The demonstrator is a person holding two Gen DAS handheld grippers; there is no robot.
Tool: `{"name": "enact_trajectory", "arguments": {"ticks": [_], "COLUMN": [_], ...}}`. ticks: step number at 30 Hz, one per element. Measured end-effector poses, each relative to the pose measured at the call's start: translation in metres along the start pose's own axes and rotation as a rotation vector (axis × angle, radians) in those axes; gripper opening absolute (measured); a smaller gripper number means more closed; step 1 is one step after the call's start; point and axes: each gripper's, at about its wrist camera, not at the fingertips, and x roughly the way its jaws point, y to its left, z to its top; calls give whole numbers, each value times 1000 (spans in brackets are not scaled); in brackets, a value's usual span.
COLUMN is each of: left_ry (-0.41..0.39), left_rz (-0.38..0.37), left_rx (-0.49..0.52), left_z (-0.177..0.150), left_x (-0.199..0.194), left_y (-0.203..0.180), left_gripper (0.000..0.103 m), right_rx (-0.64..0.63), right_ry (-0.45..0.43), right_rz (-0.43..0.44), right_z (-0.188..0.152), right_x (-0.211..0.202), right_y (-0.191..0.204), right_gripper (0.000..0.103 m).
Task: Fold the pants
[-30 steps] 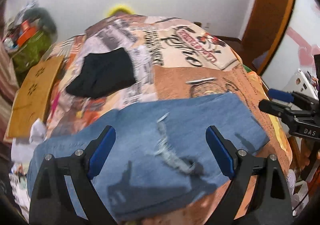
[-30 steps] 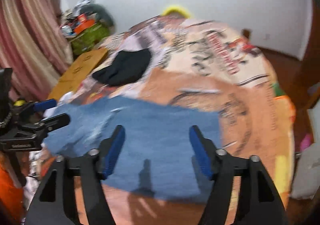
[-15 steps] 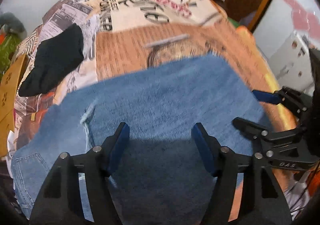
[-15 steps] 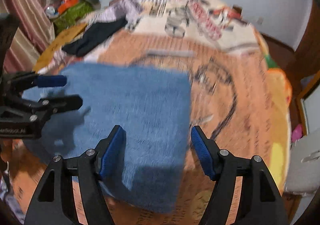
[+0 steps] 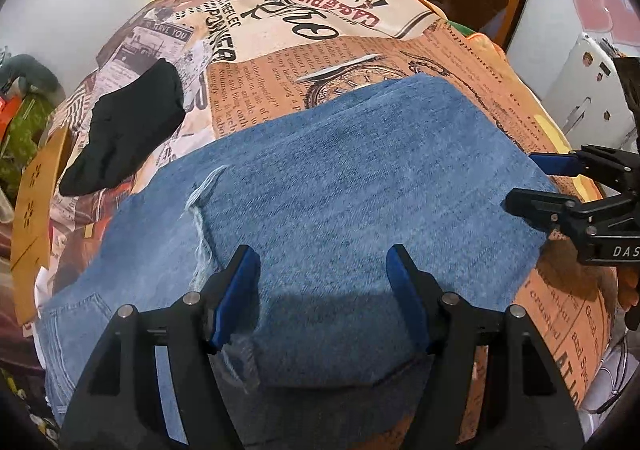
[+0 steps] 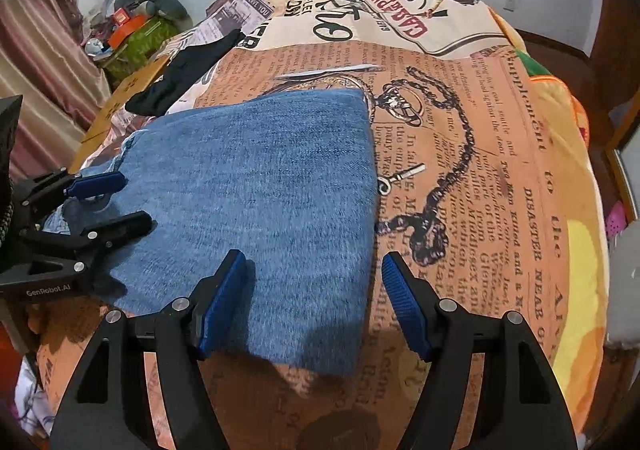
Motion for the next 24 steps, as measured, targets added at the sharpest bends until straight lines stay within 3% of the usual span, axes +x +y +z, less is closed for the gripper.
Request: {"name": "enact_trajectory", "arguments": {"ticks": [5,10,15,20,24], "left_ry": [-7,-24,-83,-156,-194], "left_rz": [24,63,176,285,303], "left_rx": [-28,-89,-161,-287,-431], "left_z": [-9,-21,-37,-63,-93], "left_x": [-12,-38,-76,-116,-142], "left_y": [10,37,80,134,183], "left_gripper": [72,72,79,91,97], "right_rx": [-46,-81,-111,-149,-194], "right_ry": [-8,-75,-158,-229,-259], "right_rz": [-61,-72,-56,-17,7], "right_z": [3,12,27,43,55], "right_x": [-13,-38,-63,-79,-81], "right_y": [9,27,49,79,108], "right_gripper": [67,67,67,67,67]}}
